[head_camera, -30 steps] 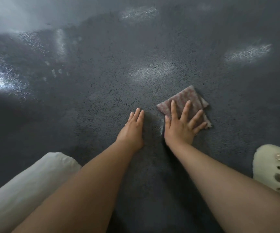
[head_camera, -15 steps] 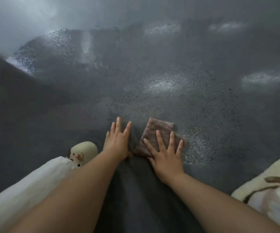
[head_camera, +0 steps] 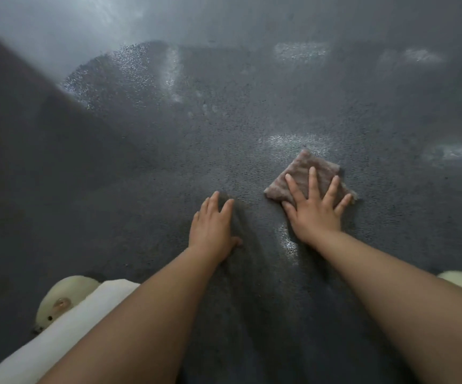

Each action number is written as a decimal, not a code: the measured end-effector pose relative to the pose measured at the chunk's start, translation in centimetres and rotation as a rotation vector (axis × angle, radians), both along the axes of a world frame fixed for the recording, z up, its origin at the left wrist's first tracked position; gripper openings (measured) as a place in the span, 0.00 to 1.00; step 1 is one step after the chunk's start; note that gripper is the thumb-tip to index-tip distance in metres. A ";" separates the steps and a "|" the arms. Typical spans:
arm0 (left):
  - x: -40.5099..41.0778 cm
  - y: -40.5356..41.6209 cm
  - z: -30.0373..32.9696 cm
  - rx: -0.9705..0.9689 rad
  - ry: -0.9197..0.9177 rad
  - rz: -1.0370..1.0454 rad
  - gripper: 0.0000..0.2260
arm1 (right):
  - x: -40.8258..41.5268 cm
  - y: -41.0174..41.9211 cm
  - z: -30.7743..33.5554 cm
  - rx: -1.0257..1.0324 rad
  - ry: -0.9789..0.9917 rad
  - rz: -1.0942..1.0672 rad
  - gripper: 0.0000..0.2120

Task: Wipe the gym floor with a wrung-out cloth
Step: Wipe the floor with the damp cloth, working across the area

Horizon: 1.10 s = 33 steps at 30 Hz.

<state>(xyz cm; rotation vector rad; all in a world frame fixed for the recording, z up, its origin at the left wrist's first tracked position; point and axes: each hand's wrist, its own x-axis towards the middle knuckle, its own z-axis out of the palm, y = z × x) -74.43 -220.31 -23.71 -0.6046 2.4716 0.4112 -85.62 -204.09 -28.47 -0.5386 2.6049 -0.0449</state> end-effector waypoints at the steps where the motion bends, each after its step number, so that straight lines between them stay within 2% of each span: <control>1: 0.1 -0.6 0.0 -0.003 0.000 0.025 0.39 | -0.7 -0.8 0.1 0.006 -0.001 -0.028 0.27; 7: 1.4 -4.2 -0.3 -0.026 0.017 0.165 0.28 | 0.0 -5.1 0.2 -0.031 0.021 -0.194 0.27; 10: 2.2 -5.8 -0.1 -0.059 0.031 0.207 0.28 | 3.8 -7.1 0.5 -0.053 -0.001 -0.019 0.27; 15: 3.1 -7.1 0.5 -0.061 0.018 0.300 0.28 | 13.3 -8.1 0.0 -0.146 0.015 0.471 0.24; 17: 3.5 -7.0 0.3 -0.062 0.023 0.316 0.28 | 14.7 -7.8 -0.4 -0.154 0.011 0.563 0.23; 21: 4.0 -6.4 0.0 -0.046 -0.006 0.306 0.27 | 12.7 -7.2 -1.1 -0.159 -0.006 0.612 0.24; 26: 3.5 -6.0 0.6 -0.026 -0.042 0.252 0.26 | 6.1 -6.2 -0.8 -0.039 0.115 0.356 0.25; 29: 3.5 -6.1 0.6 0.040 -0.086 0.191 0.25 | 3.5 -3.6 -0.2 0.002 0.066 -0.021 0.27; 33: 4.2 -6.2 0.4 0.073 -0.119 0.139 0.29 | 6.0 -1.4 -0.3 -0.043 0.075 -0.560 0.27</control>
